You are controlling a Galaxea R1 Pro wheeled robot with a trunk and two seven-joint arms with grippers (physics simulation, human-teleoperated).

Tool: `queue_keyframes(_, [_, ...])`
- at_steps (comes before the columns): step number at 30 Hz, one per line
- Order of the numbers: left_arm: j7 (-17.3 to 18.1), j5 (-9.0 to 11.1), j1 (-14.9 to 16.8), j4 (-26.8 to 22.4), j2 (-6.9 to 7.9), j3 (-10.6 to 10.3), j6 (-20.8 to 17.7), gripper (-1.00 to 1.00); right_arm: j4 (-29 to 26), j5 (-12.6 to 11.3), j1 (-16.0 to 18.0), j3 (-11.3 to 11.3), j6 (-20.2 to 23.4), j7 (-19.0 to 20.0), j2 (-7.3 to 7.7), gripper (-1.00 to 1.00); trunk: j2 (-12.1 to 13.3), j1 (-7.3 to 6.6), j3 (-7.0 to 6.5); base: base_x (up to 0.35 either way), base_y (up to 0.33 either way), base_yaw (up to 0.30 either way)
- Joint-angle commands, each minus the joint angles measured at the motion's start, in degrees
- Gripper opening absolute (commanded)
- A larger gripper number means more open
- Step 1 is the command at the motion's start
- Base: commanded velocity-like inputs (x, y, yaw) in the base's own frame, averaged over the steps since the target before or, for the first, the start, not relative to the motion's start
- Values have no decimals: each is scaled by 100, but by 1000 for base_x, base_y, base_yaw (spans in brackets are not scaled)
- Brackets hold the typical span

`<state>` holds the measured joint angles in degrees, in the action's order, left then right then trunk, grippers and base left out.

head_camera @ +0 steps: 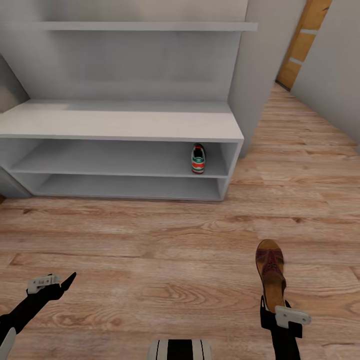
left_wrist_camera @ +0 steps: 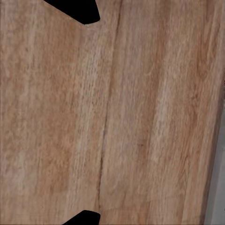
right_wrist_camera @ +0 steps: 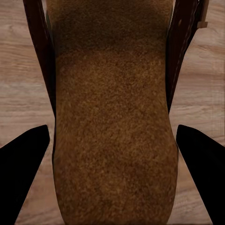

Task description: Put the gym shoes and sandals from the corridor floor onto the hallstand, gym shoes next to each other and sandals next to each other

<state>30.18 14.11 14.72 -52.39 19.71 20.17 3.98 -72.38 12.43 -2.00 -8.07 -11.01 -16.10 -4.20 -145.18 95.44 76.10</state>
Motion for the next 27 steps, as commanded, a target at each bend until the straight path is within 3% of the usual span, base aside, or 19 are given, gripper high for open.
queue_keyframes(1, [31,34,4,18,1,4,6,100,-5,57,-2,-8,2,-16,-6,-100,-1,-1,3,0,293,0])
queue_keyframes(22, [31,39,4,86,7,6,6,100,67,63,-1,2,2,-8,-11,-100,-1,-1,3,0,307,0])
queue_keyframes(27, [31,39,4,88,5,5,6,100,137,66,0,133,2,-14,-2,-100,-1,-1,3,0,312,0])
